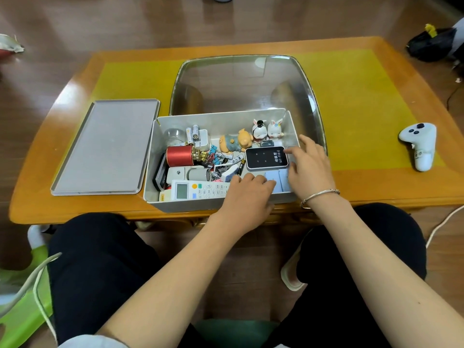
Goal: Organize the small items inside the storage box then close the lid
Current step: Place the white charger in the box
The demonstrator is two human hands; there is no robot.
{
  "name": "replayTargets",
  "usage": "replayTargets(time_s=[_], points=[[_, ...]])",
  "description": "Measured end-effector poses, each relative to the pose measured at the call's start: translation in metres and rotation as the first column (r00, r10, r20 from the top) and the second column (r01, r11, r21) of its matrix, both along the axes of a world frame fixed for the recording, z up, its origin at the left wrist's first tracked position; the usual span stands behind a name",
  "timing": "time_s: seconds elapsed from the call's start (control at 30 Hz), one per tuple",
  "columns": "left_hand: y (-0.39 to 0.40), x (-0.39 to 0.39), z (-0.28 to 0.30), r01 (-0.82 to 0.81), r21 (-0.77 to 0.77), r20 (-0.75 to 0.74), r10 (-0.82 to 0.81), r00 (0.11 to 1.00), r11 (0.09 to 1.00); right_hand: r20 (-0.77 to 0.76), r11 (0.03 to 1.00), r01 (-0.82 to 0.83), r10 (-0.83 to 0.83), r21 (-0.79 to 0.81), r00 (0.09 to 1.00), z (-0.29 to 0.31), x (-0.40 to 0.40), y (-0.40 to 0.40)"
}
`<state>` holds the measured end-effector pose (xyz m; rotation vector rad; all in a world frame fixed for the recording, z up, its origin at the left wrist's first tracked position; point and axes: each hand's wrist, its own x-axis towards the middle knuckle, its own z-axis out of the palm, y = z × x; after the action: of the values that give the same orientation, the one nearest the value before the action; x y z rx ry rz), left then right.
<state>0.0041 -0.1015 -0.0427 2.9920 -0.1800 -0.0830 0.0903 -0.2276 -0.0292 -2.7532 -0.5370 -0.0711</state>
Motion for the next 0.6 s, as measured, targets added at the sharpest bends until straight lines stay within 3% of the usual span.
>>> replayTargets(time_s=[0.13,0.27,0.33,0.5,0.6], points=[[0.019,-0.011,0.012,-0.074,-0.141,0.060,0.083,0.995,0.987,0.113,0.991,-0.085,0.073,0.101,0.991,0.001,-0.010,0.012],[0.066,-0.021,0.029,-0.226,-0.284,0.104,0.264,0.959,0.932,-0.003,0.973,-0.205,0.206,0.104,0.979,-0.002,-0.019,0.032],[0.093,-0.026,0.033,-0.318,-0.264,0.144,0.363,0.921,0.911,-0.105,0.967,-0.242,0.249,0.076,0.963,-0.004,-0.024,0.043],[0.142,-0.038,0.027,-0.543,-0.169,0.222,0.569,0.792,0.822,-0.185,0.949,-0.315,0.308,-0.011,0.933,-0.009,-0.034,0.065],[0.153,-0.044,0.019,-0.539,-0.142,0.204,0.558,0.805,0.830,-0.269,0.928,-0.372,0.364,0.022,0.892,-0.009,-0.034,0.074]])
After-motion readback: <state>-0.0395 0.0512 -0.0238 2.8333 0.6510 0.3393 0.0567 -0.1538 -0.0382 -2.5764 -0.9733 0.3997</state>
